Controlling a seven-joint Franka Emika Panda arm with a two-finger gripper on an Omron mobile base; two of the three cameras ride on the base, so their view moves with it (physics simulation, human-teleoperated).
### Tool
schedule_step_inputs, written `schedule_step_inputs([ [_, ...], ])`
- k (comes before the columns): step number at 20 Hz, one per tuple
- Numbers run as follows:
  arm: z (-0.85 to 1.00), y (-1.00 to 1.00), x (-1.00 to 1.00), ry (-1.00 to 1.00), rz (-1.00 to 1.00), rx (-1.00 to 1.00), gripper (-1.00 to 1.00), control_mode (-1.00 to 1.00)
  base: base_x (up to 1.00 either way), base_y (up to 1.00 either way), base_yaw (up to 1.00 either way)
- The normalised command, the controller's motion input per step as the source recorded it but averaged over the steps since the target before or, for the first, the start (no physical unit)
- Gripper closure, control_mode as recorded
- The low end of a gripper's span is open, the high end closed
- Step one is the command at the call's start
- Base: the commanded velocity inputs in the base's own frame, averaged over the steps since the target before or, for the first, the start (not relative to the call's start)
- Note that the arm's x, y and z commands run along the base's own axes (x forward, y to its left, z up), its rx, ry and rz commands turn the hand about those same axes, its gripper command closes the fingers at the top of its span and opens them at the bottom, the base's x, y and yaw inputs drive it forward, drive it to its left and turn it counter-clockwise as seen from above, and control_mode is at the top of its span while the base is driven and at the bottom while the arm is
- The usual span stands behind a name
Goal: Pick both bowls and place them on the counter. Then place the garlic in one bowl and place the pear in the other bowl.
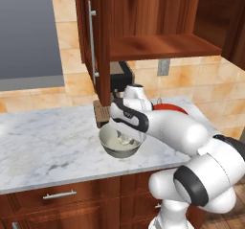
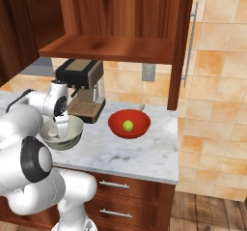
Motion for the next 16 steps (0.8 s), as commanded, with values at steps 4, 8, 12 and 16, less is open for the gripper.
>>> schedule_step_inputs([
  [4, -0.06, 0.0, 0.01, 0.02, 0.0, -0.04, 1.0, -1.0, 0.0, 0.0, 0.0],
  [8, -0.05, 0.0, 0.02, 0.02, 0.0, -0.04, 1.0, -1.0, 0.0, 0.0, 0.0],
  [12, -0.06, 0.0, 0.01, 0.02, 0.0, -0.03, 1.0, -1.0, 0.0, 0.0, 0.0],
  [16, -0.05, 0.0, 0.0, 0.0, 0.0, -0.03, 1.0, -1.0, 0.0, 0.0, 0.0],
])
